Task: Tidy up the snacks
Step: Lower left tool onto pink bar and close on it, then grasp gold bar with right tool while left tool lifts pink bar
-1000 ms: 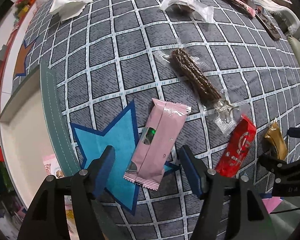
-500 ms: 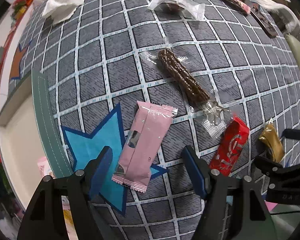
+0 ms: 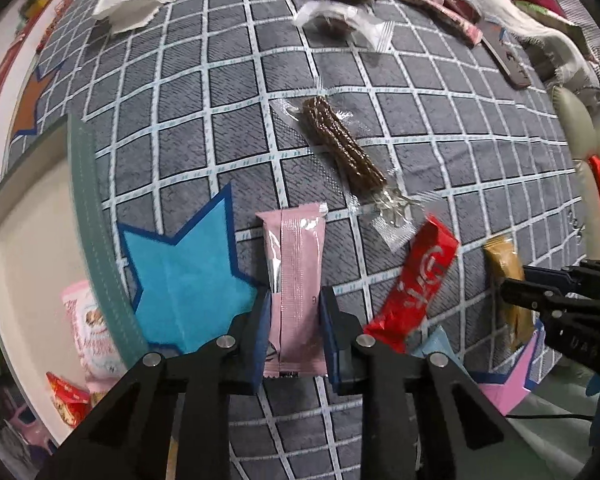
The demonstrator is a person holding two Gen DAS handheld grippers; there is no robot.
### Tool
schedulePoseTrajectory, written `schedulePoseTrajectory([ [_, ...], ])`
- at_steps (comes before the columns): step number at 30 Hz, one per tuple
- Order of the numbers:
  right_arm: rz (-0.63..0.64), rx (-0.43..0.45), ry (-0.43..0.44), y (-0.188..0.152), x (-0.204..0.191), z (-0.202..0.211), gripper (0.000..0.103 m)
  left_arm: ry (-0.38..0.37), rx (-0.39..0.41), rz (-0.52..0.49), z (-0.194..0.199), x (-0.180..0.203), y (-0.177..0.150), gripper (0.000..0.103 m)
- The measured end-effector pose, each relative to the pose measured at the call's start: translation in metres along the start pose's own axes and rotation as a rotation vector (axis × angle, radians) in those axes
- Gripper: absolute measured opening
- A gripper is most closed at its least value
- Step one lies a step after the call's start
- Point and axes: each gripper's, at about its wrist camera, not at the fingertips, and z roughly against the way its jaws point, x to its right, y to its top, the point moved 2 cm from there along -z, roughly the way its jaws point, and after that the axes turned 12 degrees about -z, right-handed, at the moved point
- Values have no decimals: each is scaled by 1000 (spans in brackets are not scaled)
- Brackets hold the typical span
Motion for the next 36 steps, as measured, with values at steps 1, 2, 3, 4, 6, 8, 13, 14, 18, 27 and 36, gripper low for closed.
schedulePoseTrajectory([
  [1, -4, 3, 8, -2, 1, 4, 26, -3, 7, 4, 5, 3, -6, 26],
  [2, -6, 5, 17, -3, 1, 7, 26, -6, 13, 9, 9, 5, -10, 26],
  [3, -7, 6, 29, -4, 1, 10, 26, -9, 17, 12, 13, 5, -13, 26],
  [4, -8, 8, 32, -5, 2, 12, 26, -12, 22, 18, 18, 8, -19, 26],
  [6, -9, 11, 29, -8, 3, 15, 26, -20, 26, 25, 23, 9, -25, 26],
  [8, -8, 9, 17, -11, 8, 16, 26, -14, 23, 22, 25, 8, -32, 26],
  [13, -43, -29, 0, -12, 17, 7, 28, 24, -1, 1, 17, 5, -43, 30],
  [14, -48, -28, -6, -13, 18, 6, 40, 28, -3, -6, 16, 5, -45, 36],
  [18, -50, 3, -37, -13, 17, 6, 80, 64, -19, -17, 6, 1, -55, 51],
  [27, -43, -23, -91, -15, 11, -21, 60, 80, -48, -8, -29, 8, -59, 58],
  [36, -86, 2, -46, -15, 16, -1, 25, -13, -48, -22, -17, 22, -30, 25],
])
